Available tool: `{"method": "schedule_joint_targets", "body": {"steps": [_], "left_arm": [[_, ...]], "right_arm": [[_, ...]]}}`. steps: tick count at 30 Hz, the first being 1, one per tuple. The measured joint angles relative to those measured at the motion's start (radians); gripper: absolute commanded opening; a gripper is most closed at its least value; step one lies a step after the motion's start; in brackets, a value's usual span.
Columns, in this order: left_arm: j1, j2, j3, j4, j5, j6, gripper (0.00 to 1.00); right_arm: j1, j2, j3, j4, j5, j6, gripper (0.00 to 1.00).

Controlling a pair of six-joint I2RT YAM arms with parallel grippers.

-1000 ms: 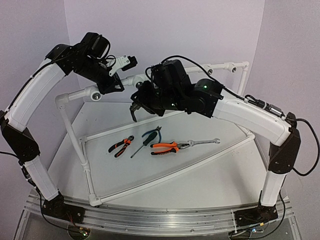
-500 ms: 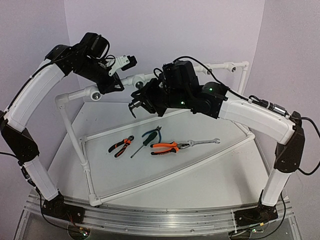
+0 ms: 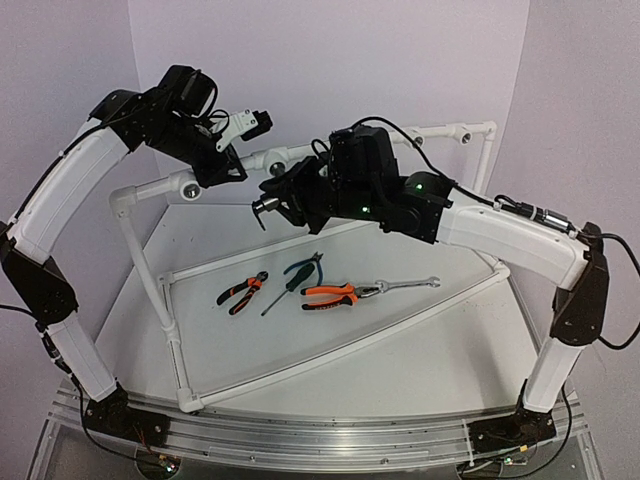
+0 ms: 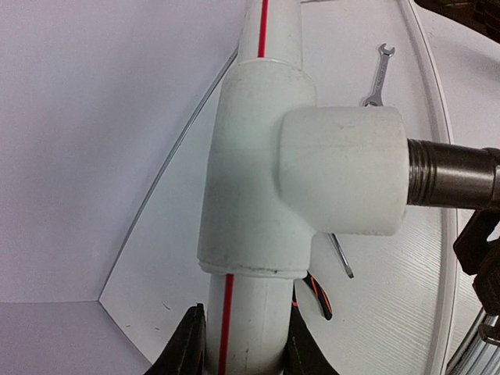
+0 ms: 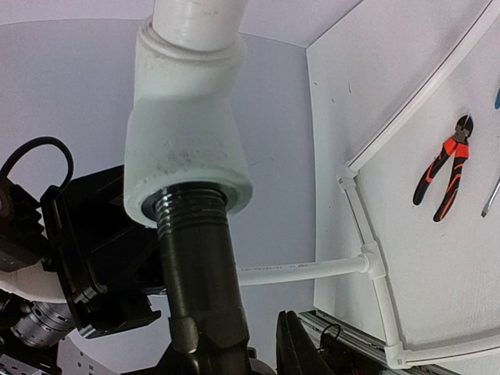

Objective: Install the water faucets

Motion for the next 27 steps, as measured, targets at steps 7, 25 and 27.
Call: {"method": "schedule_joint_targets", "body": {"steps": [7,25,27], "left_arm": [[-0.002,-0.002,-0.004,0.004,0.001,0.0,0.0],[-0.002,-0.002,-0.002,0.003,-0.005,0.009,0.28],[-0.002,-0.002,-0.002,0.003,-0.006,0.004,0.36]], "right_arm": [[0.0,-0.023,-0.08,0.111,0.0,0.048,0.0],[0.0,-0.028,-0.099,0.142,0.0,0.067,0.0],[0.0,-0.028,-0.099,0.143,0.0,0.069,0.0]]}}
